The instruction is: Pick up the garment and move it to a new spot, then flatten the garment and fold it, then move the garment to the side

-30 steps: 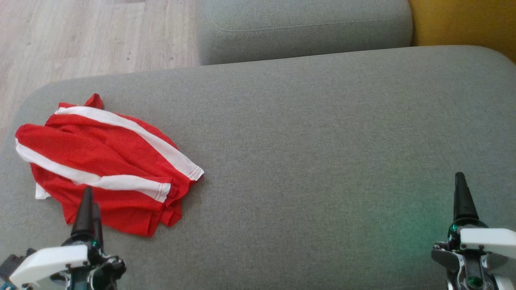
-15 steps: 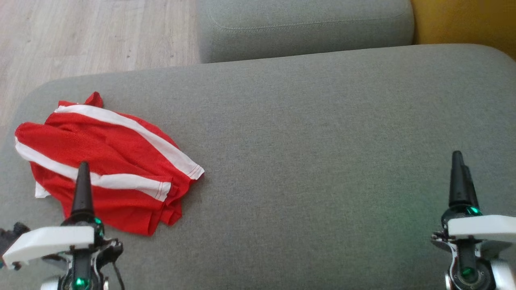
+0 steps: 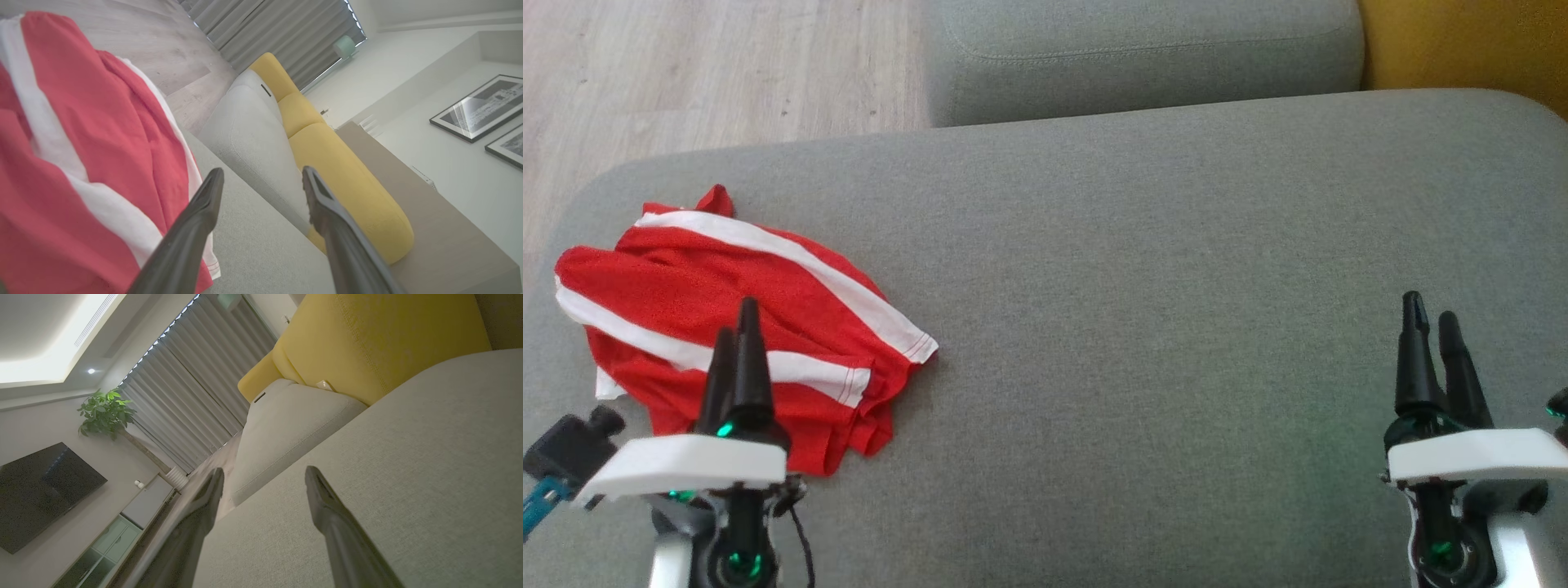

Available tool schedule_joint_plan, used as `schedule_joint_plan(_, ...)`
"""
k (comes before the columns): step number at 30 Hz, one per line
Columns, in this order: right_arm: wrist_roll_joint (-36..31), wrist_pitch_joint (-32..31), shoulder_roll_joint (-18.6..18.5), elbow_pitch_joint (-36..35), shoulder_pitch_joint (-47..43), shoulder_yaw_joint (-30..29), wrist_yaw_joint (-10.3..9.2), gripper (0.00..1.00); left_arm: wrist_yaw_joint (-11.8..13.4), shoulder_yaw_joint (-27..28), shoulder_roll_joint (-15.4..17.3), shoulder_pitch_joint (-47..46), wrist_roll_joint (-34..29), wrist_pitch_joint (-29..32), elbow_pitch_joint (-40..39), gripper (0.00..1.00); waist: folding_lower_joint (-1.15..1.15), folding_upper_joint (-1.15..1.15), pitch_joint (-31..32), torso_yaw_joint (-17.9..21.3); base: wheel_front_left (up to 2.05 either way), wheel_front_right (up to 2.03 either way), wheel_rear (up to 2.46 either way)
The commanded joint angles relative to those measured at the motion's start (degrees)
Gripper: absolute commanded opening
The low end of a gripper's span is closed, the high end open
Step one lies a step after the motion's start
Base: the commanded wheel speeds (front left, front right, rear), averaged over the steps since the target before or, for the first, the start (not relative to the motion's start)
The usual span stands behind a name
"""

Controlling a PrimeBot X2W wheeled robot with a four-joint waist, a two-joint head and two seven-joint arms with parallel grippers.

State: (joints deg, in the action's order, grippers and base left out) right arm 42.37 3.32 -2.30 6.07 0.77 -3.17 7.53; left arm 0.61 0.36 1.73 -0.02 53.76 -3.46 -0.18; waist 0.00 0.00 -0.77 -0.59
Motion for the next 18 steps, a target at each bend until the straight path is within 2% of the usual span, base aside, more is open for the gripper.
schedule_joint_plan(1,-2.52,0.93,-0.35,-2.72,3.13,0.73,-0.02,1.00,0.50,0.02,0.74,-1.71,-2.47,-0.73,-2.98,1.00,0.00,0.00,0.02,-0.05,0.00,0.00,0.00)
schedule_joint_plan(12,-13.01,2.79,-0.39,-3.61,2.92,3.42,-0.02,1.00,2.25,-3.97,0.98,-1.10,-15.37,-2.60,-3.41,1.00,0.00,0.00,0.11,-0.36,0.00,0.00,0.00)
schedule_joint_plan(18,-18.56,3.80,-0.41,-3.81,2.80,4.52,-0.03,1.00,5.41,-7.38,2.96,-1.19,-22.11,-3.62,-4.39,1.00,0.00,0.00,0.07,-0.44,0.00,0.00,0.00)
